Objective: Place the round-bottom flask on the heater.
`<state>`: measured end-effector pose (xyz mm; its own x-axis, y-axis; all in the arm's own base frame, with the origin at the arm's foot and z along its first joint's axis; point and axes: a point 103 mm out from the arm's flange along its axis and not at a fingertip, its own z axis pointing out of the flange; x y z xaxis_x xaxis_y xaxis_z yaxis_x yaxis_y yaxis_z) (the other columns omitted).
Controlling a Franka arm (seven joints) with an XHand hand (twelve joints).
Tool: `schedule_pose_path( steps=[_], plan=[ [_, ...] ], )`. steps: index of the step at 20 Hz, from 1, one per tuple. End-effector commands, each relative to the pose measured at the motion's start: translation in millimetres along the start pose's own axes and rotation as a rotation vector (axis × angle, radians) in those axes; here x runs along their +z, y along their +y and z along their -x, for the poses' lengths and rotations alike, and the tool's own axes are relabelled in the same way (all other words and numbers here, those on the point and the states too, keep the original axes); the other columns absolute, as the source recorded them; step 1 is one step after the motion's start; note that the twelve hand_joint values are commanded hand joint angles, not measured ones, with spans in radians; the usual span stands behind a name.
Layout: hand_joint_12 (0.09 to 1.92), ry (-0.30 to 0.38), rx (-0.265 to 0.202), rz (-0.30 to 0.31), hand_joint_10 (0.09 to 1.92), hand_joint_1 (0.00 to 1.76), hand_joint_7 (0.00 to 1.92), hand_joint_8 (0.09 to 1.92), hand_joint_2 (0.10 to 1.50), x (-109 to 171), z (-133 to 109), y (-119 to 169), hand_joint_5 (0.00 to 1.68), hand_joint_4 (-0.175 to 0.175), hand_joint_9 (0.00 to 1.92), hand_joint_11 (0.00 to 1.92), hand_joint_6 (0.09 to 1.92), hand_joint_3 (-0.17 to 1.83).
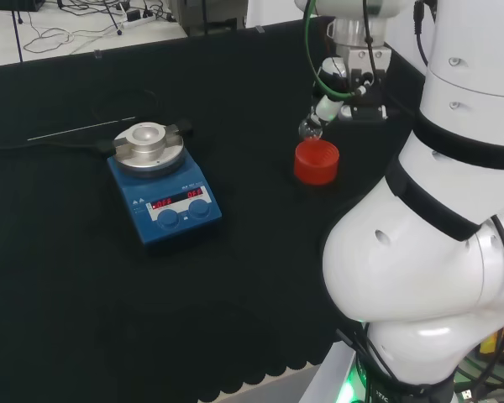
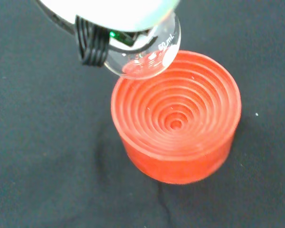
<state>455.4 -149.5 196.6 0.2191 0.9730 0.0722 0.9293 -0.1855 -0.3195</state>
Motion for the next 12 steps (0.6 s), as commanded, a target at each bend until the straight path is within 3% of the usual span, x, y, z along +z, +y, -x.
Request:
schedule_pose_path(
  steps=[1, 12],
  plan=[
    [1.38, -0.039, -0.016, 0.013, 0.63, 1.11, 0.28, 0.65, 0.63, -21, -22, -3, 1.13, 0.101, 0.54, 0.25, 1.01, 0.85],
    [1.37, -0.112, -0.114, 0.040, 0.62, 1.11, 0.27, 0.65, 0.63, -62, -91, -5, 1.13, 0.100, 0.54, 0.25, 1.01, 0.85]
  ],
)
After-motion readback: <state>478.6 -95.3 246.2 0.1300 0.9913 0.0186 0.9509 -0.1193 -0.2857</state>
